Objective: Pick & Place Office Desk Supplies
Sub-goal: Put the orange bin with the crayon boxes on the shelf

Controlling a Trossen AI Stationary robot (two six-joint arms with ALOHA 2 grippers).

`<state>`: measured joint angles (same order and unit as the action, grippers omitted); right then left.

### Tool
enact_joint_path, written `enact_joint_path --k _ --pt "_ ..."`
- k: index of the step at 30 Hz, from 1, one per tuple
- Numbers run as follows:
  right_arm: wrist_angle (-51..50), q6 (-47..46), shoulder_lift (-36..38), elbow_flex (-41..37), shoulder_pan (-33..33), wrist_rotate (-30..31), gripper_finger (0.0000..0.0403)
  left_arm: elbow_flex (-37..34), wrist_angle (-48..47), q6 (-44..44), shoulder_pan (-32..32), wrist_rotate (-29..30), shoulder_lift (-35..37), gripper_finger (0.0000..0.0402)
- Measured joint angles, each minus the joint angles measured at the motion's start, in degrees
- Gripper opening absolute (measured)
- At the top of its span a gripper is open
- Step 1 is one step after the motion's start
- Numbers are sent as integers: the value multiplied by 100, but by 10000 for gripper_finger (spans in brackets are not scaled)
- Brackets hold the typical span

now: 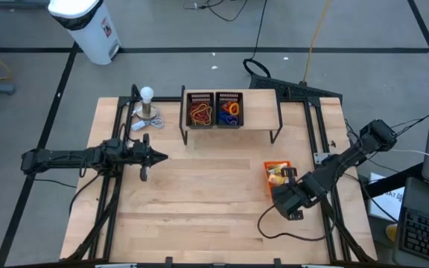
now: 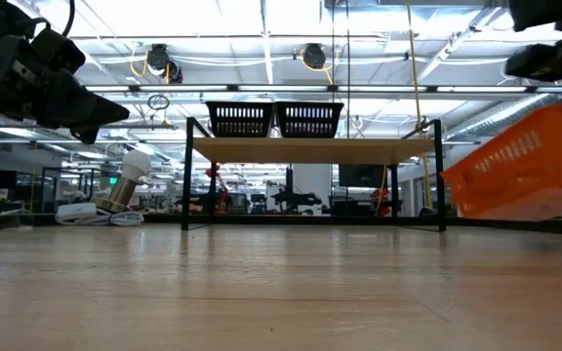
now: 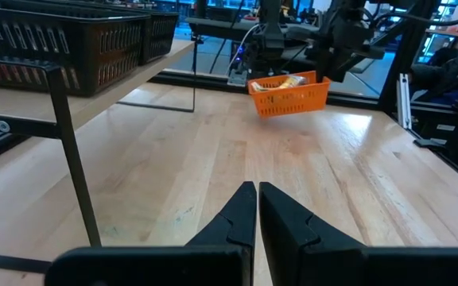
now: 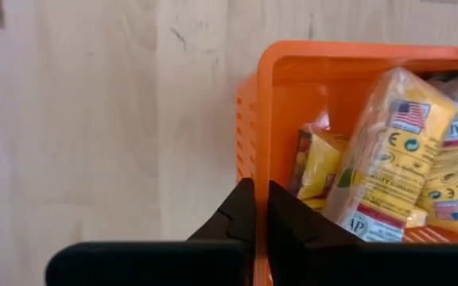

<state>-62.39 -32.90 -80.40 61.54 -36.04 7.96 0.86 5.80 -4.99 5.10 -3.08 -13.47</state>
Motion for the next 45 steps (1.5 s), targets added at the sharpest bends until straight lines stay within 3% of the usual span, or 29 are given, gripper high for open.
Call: enact_joint_path --k 8,16,23,28,45 --pt "-293 -502 0 281 -427 230 1 0 0 0 2 3 -2 21" --pt "-1384 -216 -253 1594 -330 710 1 0 0 -13 2 16 -2 21" --pt "-2754 462 -902 3069 188 1005 1 0 0 -17 0 16 -1 21" --pt "-2722 1151 -1073 3680 703 1136 1 0 -2 -17 0 19 -1 21" --pt "-2771 3148 -1095 4118 2593 1152 1 0 -8 144 0 2 -1 21"
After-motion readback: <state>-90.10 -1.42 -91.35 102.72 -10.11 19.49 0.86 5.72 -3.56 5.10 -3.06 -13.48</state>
